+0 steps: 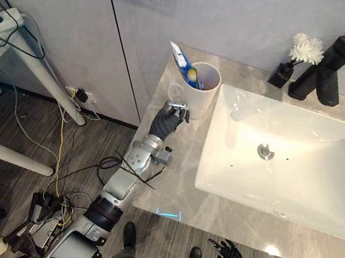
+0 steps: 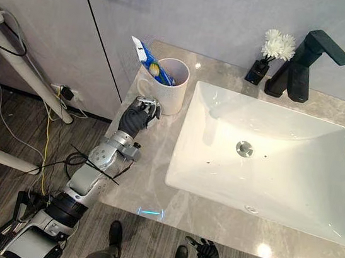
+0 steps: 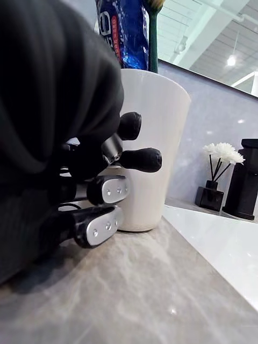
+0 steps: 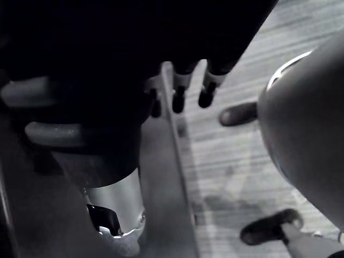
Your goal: Organize washtable
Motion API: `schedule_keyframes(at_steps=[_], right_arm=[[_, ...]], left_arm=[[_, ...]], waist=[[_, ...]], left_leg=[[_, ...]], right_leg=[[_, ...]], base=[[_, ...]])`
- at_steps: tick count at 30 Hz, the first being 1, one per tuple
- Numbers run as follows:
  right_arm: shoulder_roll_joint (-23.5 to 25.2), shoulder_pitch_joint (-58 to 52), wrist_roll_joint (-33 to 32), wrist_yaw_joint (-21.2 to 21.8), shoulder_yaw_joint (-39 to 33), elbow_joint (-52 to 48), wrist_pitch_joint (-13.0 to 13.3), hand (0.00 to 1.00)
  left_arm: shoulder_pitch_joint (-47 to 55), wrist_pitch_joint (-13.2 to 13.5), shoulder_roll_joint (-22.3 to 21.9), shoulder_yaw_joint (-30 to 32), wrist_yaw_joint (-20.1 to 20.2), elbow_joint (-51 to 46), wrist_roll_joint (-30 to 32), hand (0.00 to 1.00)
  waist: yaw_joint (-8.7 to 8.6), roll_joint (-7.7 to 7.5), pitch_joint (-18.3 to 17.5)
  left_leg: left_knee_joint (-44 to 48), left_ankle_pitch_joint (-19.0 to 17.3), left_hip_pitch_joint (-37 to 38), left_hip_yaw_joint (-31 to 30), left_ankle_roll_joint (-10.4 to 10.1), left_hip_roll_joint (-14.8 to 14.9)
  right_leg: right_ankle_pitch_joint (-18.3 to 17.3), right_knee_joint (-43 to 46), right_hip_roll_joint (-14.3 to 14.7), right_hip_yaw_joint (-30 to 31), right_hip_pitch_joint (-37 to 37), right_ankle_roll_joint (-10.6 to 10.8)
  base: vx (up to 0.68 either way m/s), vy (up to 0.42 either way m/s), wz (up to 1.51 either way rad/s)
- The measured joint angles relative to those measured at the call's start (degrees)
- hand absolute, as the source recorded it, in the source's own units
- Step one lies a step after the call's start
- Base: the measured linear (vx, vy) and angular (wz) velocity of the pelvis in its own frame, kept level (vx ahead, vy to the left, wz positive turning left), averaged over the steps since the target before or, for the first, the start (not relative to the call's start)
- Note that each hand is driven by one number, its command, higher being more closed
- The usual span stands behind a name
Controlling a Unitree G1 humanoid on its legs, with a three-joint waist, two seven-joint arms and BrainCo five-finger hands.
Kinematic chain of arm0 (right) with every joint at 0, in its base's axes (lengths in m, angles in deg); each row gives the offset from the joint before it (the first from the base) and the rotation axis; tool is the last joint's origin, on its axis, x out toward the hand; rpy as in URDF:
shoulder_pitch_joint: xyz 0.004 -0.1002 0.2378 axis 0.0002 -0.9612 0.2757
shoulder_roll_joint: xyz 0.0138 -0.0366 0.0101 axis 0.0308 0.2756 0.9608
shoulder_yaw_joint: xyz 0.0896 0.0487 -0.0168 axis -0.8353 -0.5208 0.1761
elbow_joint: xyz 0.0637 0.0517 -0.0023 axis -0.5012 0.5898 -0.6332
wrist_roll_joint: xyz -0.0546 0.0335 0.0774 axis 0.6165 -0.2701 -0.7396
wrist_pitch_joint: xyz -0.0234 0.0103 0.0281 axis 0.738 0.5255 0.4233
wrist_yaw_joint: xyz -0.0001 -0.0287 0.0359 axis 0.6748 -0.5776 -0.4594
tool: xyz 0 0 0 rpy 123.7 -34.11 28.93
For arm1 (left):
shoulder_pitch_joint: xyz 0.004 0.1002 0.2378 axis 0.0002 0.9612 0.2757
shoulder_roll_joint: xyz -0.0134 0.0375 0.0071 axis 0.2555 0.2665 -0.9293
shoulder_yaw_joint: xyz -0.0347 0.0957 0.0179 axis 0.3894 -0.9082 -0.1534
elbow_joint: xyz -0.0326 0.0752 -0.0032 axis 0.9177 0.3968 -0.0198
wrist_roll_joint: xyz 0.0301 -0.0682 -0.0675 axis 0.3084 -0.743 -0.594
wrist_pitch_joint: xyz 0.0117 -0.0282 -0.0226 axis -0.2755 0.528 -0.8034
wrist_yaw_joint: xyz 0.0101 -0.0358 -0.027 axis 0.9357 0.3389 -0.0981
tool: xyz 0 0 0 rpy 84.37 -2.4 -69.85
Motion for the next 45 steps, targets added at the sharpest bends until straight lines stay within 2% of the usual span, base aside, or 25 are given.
schedule_keyframes(at_steps=[7, 11, 31, 34, 38, 45], right_arm=[[-0.02, 0.04, 0.0, -0.16, -0.04, 0.01, 0.09, 0.0], [-0.05, 0.39, -0.02, -0.23, -0.22, 0.01, 0.16, 0.0], [0.02, 1.11, -0.46, -0.9, -0.25, -1.17, 0.16, 0.0], [0.02, 1.11, -0.47, -0.89, -0.23, -1.18, 0.14, 0.0], [0.13, 1.02, -0.49, -0.87, 0.14, -1.55, -0.21, 0.0], [0.11, 0.72, -0.45, -0.65, 1.1, -2.22, -0.28, 0.0]], left_arm=[[-1.46, 0.07, -1.01, 0.7, -1.14, 1.5, 0.27, 1.0], [-4.3, 0.11, -1.31, 0.8, -1.96, 3.23, 0.32, 1.0], [-9.38, 0.11, -2.27, 2.96, -3.85, 6.68, 0.4, 1.0], [-9.41, 0.12, -2.23, 2.96, -3.8, 7.15, 0.39, 1.0], [-8.81, -0.05, -2.05, 2.78, -3.47, 7.19, 0.35, 1.0], [-0.76, -0.05, -1.25, 2.73, -0.93, 0.85, 0.13, 1.0]], waist=[[-0.06, -0.04, 0.07], [-0.06, -0.05, 1.25], [0.03, -0.34, 2.67], [0.01, -0.33, 2.67], [0.12, -0.34, 2.66], [0.37, -0.15, 2.55]], left_leg=[[0.21, 0.0, -0.01, 0.28, 0.0, 0.0], [-0.02, 0.01, 0.0, 0.4, 0.01, 0.05], [0.33, 0.04, 0.0, 0.48, 0.05, 0.04], [0.35, 0.08, 0.15, 0.47, 0.08, 0.08], [0.36, 0.09, 0.89, 0.45, 0.09, 0.08], [0.36, 0.27, 1.9, 0.94, 0.29, 0.41]], right_leg=[[0.09, -0.02, 0.0, 0.06, -0.12, -0.14], [0.76, -0.24, 0.1, 0.13, -0.17, -1.14], [0.88, -0.05, 0.12, 0.31, 0.01, -1.26], [1.36, -0.05, 0.19, 0.29, 0.17, -1.96], [1.96, 0.17, 0.12, 0.16, 0.78, -1.75], [2.36, 0.84, 0.21, 0.13, 1.22, -1.09]], base=[[0.0, -0.005, -0.02], [-0.03, 0.004, -0.03], [-0.01, 0.0, 0.0], [0.0, 0.0, 0.0], [0.0, 0.0, 0.0], [-0.04, -0.01, -0.04]])
